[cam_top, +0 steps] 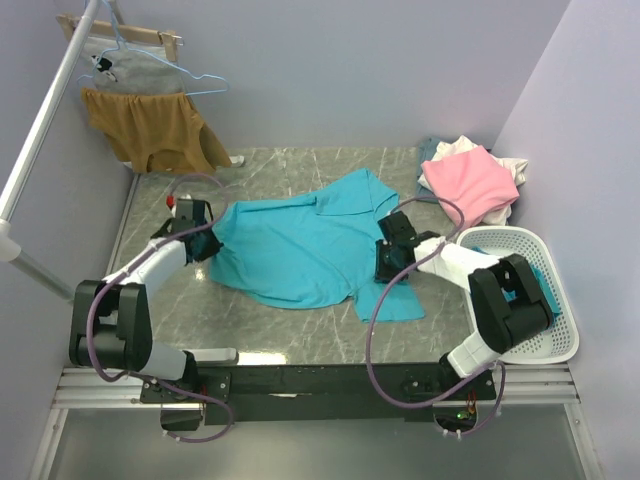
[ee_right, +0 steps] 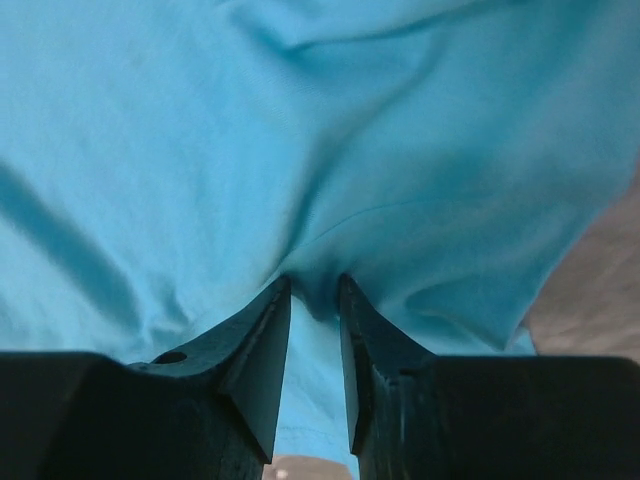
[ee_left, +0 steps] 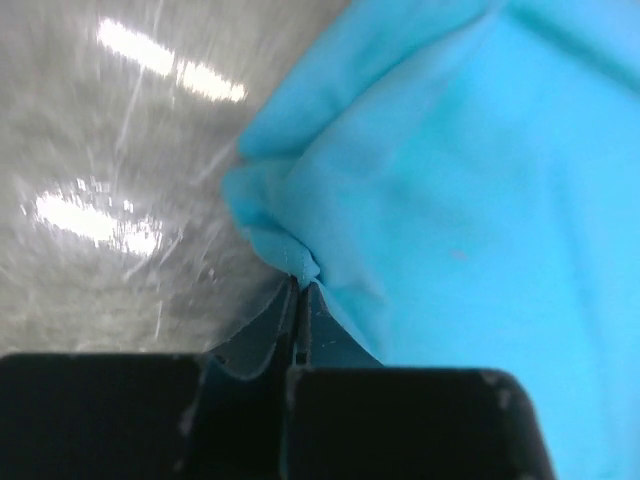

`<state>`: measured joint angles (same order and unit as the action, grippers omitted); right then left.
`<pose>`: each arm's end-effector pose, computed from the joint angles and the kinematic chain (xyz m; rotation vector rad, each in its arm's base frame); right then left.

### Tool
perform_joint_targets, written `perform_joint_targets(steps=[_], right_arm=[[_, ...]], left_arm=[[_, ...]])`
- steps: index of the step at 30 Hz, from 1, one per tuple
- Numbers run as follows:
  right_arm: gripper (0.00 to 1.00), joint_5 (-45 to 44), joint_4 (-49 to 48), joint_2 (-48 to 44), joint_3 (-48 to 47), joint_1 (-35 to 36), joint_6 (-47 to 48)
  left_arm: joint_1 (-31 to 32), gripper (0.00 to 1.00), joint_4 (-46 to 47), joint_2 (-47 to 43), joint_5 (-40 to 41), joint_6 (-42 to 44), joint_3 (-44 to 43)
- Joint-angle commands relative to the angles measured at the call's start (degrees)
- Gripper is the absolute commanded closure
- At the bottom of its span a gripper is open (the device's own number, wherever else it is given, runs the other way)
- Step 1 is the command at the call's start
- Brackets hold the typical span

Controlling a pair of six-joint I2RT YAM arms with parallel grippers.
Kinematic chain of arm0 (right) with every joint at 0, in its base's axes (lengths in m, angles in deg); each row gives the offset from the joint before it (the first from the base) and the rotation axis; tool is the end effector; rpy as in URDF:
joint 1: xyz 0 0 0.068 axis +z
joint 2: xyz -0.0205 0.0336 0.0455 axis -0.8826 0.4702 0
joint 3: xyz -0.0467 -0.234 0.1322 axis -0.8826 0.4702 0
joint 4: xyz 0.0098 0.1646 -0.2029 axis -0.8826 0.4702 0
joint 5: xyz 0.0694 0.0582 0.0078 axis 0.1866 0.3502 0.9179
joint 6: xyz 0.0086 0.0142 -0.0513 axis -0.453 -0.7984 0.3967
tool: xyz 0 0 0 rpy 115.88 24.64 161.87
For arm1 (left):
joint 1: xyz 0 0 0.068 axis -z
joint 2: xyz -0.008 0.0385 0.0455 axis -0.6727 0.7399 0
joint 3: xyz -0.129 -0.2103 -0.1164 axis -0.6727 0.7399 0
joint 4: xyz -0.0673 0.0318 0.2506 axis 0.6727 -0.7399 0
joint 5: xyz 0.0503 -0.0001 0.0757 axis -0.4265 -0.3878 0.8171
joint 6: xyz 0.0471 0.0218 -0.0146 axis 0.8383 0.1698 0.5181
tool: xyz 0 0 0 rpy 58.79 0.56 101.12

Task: Fold and stack the t-shirts
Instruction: Flatten out the tshirt

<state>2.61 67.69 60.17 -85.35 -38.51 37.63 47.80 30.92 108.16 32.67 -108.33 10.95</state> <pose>0.2637 0.1151 0.1576 0.0543 2.7547 0.2724 0.2809 -0.0230 0.1904 -0.7057 2.3921 -0.1610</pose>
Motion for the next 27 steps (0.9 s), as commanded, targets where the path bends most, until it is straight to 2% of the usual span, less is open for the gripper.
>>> perform_joint_targets(steps=[1, 2, 5, 6, 7, 10, 13, 14, 15, 16, 17, 19, 21, 22, 25, 27], right_arm=[[0.7, 3.18, 8.31, -1.18, 7.21, 6.51, -7.94], [0.72, 3.27, 10.83, -2.14, 7.23, 9.92, -9.01], [0.78, 4.75, 13.49, -5.82, 9.24, 17.31, -14.11], [0.88, 6.07, 14.02, -6.97, 10.12, 18.91, -15.25], [0.91, 6.43, 14.72, -8.2, 12.04, 20.49, -18.22], [0.96, 8.45, 17.01, -13.03, 15.47, 26.29, -23.69], [0.94, 5.4, 21.22, -18.66, 15.32, 28.24, -27.39], [0.86, 2.86, 24.54, -21.63, 14.18, 28.33, -27.66], [0.6, -0.74, 26.05, -22.96, 12.78, 27.54, -28.44], [0.48, -3.64, 27.02, -24.02, 9.28, 26.49, -27.49], [0.18, -7.94, 26.86, -25.25, 7.42, 24.74, -26.26], [0.15, -9.73, 24.59, -25.61, 3.46, 16.93, -21.7], [0.15, -10.35, 17.39, -25.62, 2.31, 11.48, -17.31], [0.15, -10.09, 14.93, -25.27, 2.04, 5.53, -15.9], [0.17, -5.36, 4.2, -19.32, 0.47, -3.36, -10.71], [0.18, -3.15, 0.41, -15.26, -3.03, -5.85, -8.07]], left_arm=[[-0.6, 0.99, -8.97, -2.89, 0.07, 5.12, -7.23], [-0.6, 0.99, -13.78, -3.07, 2.27, 5.22, -8.37], [-2.87, 0.99, -19.51, -5.61, 4.31, 7.59, -9.96], [-3.49, 0.99, -21.63, -5.97, 4.74, 9.43, -10.92], [-4.02, 0.99, -23.39, -5.97, 7.71, 10.23, -11.19], [-5.52, 0.99, -29.02, -5.27, 8.96, 11.74, -12.15], [-6.92, 0.97, -28.15, -5.36, 6.33, 12.79, -12.33], [-7.01, 0.8, -28.16, -4.75, 8.42, 12.52, -12.6], [-7.01, 0.13, -26.77, -4.48, 8.0, 12.87, -12.77], [-7.01, 0.01, -26.23, -3.95, 6.87, 13.13, -12.95], [-7.01, 0.01, -25.35, -2.82, 5.9, 13.05, -13.39], [-7.01, 0.0, -22.37, -1.41, 4.58, 12.43, -14.18], [-7.01, 0.01, -19.82, -0.17, 2.64, 12.0, -15.23], [-7.1, 0.0, -18.16, 0.09, 2.47, 11.47, -15.85], [-7.1, 0.0, -13.42, 0.18, -2.89, 9.8, -18.14], [-7.1, 0.01, -9.8, 0.7, -5.17, 8.14, -17.61]])
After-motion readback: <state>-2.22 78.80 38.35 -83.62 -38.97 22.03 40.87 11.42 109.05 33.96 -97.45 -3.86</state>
